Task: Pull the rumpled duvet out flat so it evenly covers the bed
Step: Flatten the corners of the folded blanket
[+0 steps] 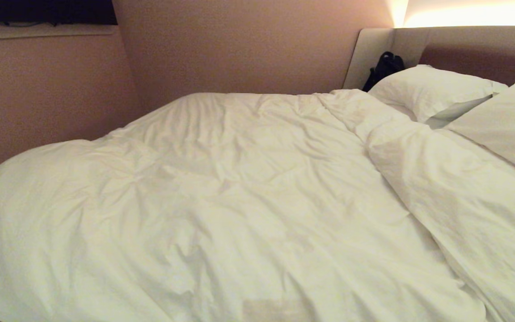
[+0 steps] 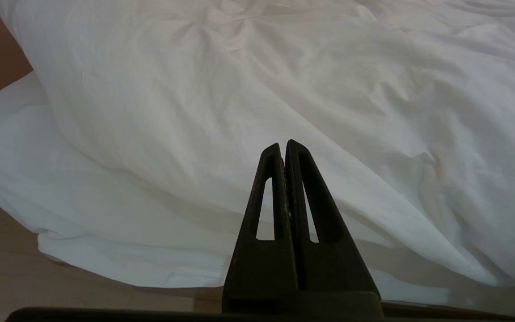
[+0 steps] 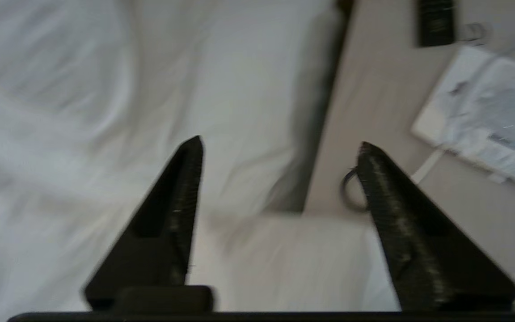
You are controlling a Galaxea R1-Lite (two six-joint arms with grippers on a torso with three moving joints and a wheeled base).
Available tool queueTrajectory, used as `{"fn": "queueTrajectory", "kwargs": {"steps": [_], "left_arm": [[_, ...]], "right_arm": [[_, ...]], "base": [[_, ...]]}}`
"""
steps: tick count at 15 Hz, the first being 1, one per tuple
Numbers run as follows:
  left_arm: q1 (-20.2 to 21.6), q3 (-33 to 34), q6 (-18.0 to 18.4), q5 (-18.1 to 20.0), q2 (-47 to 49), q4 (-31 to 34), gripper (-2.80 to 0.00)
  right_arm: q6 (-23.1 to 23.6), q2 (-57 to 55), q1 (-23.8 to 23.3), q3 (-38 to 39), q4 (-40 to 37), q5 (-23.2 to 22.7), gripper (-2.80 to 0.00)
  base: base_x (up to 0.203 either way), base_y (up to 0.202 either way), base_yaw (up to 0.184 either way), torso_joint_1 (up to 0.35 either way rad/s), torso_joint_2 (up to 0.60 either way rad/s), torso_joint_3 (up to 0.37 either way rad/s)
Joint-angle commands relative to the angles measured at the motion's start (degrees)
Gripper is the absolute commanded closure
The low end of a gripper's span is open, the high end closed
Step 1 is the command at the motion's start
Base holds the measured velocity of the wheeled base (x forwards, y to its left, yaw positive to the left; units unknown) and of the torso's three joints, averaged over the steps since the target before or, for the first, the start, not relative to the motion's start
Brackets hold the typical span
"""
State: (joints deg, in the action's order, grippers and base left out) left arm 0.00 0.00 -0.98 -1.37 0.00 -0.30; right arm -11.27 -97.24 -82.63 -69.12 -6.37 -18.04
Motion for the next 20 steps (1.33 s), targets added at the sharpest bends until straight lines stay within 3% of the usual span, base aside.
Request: {"fn": "queueTrajectory", "kwargs": {"steps": [1, 5, 8, 9, 12, 15, 19, 20], "left_arm": [[0.0, 0.0, 0.0, 0.0, 0.0, 0.0, 0.00], [0.0, 0.0, 0.0, 0.0, 0.0, 0.0, 0.00], [0.0, 0.0, 0.0, 0.0, 0.0, 0.0, 0.00], [0.0, 0.0, 0.0, 0.0, 0.0, 0.0, 0.00], [0.0, 0.0, 0.0, 0.0, 0.0, 0.0, 0.00], [0.0, 0.0, 0.0, 0.0, 0.0, 0.0, 0.00], [0.0, 0.0, 0.0, 0.0, 0.0, 0.0, 0.00], [0.0, 0.0, 0.0, 0.0, 0.0, 0.0, 0.00]], "right_arm": [[3.7, 5.1, 0.3, 1.2, -7.9, -11.3, -2.80], [10.7, 12.5, 5.0, 8.7, -9.4, -14.2, -2.80], [12.0, 12.4, 7.9, 11.1, -9.4, -17.8, -2.80], [15.4, 12.4, 9.0, 13.0, -9.3, -18.8, -2.80], [33.1, 14.7, 11.7, 19.8, -9.7, -20.5, -2.80], [35.5, 18.6, 13.6, 21.8, -11.4, -25.9, -2.80], [36.3, 19.7, 15.6, 22.3, -14.9, -26.2, -2.80], [36.7, 20.1, 16.2, 22.7, -15.0, -26.2, 0.00]], "base": [[0.000, 0.000, 0.000, 0.000, 0.00, 0.000], [0.000, 0.000, 0.000, 0.000, 0.00, 0.000], [0.000, 0.000, 0.000, 0.000, 0.00, 0.000], [0.000, 0.000, 0.000, 0.000, 0.00, 0.000], [0.000, 0.000, 0.000, 0.000, 0.00, 0.000], [0.000, 0.000, 0.000, 0.000, 0.00, 0.000], [0.000, 0.000, 0.000, 0.000, 0.00, 0.000], [0.000, 0.000, 0.000, 0.000, 0.00, 0.000]]}}
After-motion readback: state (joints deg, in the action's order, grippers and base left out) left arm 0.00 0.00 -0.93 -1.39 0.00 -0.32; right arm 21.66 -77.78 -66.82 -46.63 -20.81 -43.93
